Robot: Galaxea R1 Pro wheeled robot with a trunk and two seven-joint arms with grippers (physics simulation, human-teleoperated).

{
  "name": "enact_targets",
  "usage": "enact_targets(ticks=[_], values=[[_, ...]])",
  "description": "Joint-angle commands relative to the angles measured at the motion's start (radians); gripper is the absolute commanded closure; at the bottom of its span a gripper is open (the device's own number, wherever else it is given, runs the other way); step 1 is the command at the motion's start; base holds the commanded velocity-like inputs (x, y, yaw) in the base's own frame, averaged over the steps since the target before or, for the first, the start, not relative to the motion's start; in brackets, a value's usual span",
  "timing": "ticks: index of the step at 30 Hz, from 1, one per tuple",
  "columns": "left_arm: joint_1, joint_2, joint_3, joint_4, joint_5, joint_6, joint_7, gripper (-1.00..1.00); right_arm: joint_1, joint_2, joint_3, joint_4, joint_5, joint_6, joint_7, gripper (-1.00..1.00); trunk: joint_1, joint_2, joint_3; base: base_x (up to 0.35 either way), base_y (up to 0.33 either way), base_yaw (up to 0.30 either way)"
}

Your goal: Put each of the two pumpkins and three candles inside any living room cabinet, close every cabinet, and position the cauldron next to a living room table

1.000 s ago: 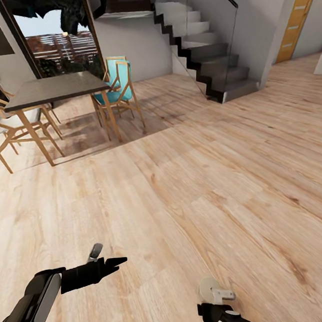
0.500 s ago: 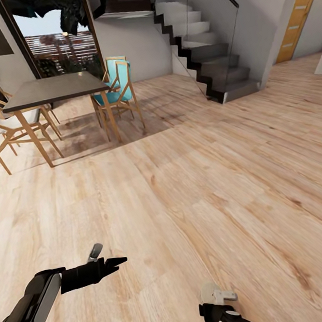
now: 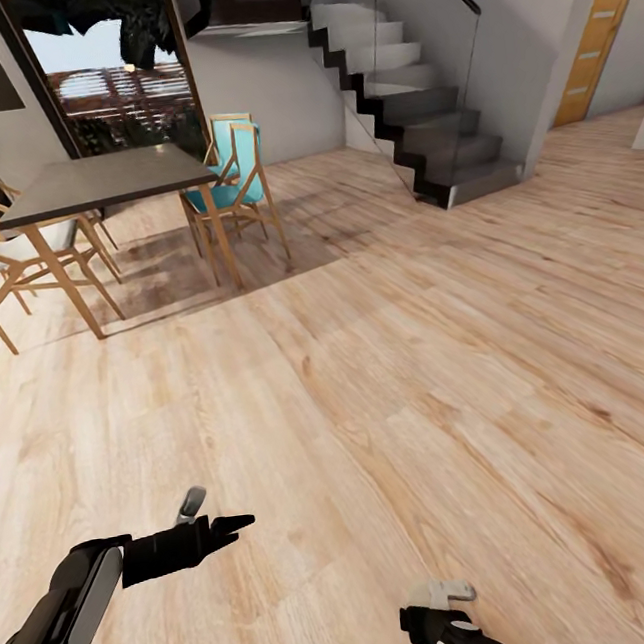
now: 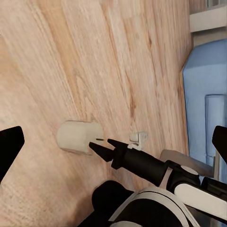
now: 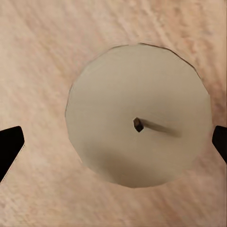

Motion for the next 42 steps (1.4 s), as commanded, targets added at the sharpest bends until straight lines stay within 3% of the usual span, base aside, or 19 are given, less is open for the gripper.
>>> enact_targets(ticks=[1, 22, 25, 28, 29, 35, 42], values=[[-0.001, 0.000, 0.001, 0.000, -0.001, 0.004, -0.004, -1.00, 0.000, 0.000, 0.008, 0.000, -0.010, -0.003, -0.005, -1.00, 0.000, 0.000, -0.001, 0.094, 0.000, 0.000], [-0.001, 0.001, 0.002, -0.004, -0.001, 0.004, -0.007, -1.00, 0.000, -0.001, 0.008, 0.000, -0.010, -0.008, -0.004, -1.00, 0.000, -0.001, -0.005, 0.064, 0.000, 0.000], [-0.001, 0.003, 0.002, -0.004, -0.001, 0.004, -0.045, -1.00, -0.001, -0.001, 0.008, 0.000, -0.010, -0.009, -0.003, -1.00, 0.002, -0.001, -0.016, 0.000, 0.000, 0.000], [0.002, 0.009, 0.004, -0.004, -0.006, 0.004, -0.136, -1.00, 0.000, -0.001, 0.008, 0.000, -0.010, -0.012, -0.003, -1.00, 0.003, -0.002, -0.028, 0.000, 0.000, 0.000], [0.003, 0.022, 0.004, -0.003, -0.007, 0.004, -0.181, -1.00, 0.000, -0.001, 0.008, 0.000, -0.010, -0.013, -0.003, -1.00, 0.004, -0.002, -0.032, 0.000, 0.000, 0.000], [0.005, 0.041, 0.004, -0.003, -0.007, 0.004, -0.279, -1.00, 0.000, -0.002, 0.008, 0.001, -0.010, -0.015, -0.003, -1.00, 0.006, -0.004, -0.055, 0.000, 0.000, 0.000], [0.006, 0.049, 0.002, -0.003, -0.010, 0.004, -0.322, -1.00, 0.000, -0.003, 0.008, 0.002, -0.010, -0.018, -0.002, -1.00, 0.008, -0.004, -0.066, 0.000, 0.000, 0.000]])
